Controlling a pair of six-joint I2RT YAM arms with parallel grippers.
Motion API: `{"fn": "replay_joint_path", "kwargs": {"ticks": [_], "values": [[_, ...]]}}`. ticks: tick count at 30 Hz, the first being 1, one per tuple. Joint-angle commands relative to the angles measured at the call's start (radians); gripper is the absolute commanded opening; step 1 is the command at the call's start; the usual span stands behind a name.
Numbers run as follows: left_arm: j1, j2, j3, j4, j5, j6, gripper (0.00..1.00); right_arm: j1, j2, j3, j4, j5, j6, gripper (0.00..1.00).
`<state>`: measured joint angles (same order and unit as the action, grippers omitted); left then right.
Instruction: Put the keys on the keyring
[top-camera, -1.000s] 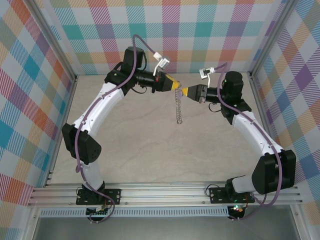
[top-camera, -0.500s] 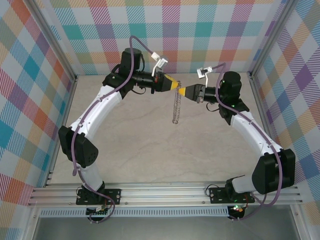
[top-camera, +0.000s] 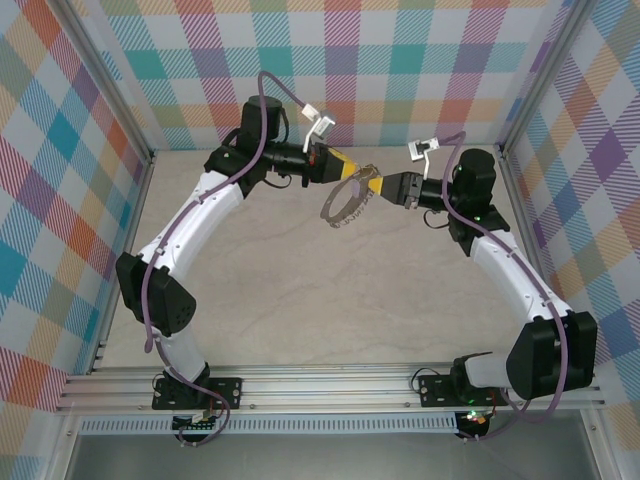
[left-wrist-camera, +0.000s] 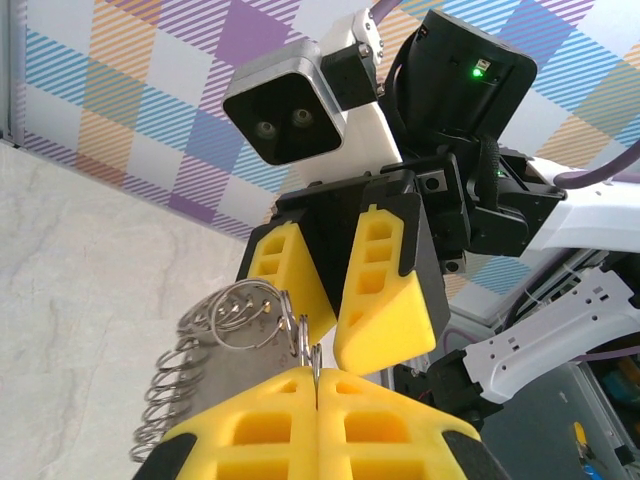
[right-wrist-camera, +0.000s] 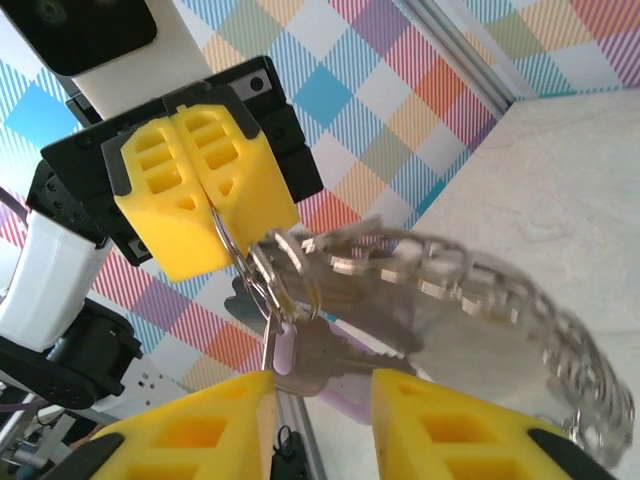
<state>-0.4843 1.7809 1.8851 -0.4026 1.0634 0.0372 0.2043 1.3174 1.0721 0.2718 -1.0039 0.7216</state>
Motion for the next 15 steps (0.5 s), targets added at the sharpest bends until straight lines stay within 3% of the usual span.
{"fn": "replay_joint_path", "kwargs": {"ticks": [1,15], "values": [[-0.011,-0.056,-0.010,0.046,0.017,-0.010,0.00,0.001,-0.008,-0.009,0.114,-0.015,0.056,0.38],[-0.011,-0.063,-0.010,0.050,0.012,-0.014,0.00,0.056,0.032,0.005,0.188,-0.024,0.095,0.39]]}}
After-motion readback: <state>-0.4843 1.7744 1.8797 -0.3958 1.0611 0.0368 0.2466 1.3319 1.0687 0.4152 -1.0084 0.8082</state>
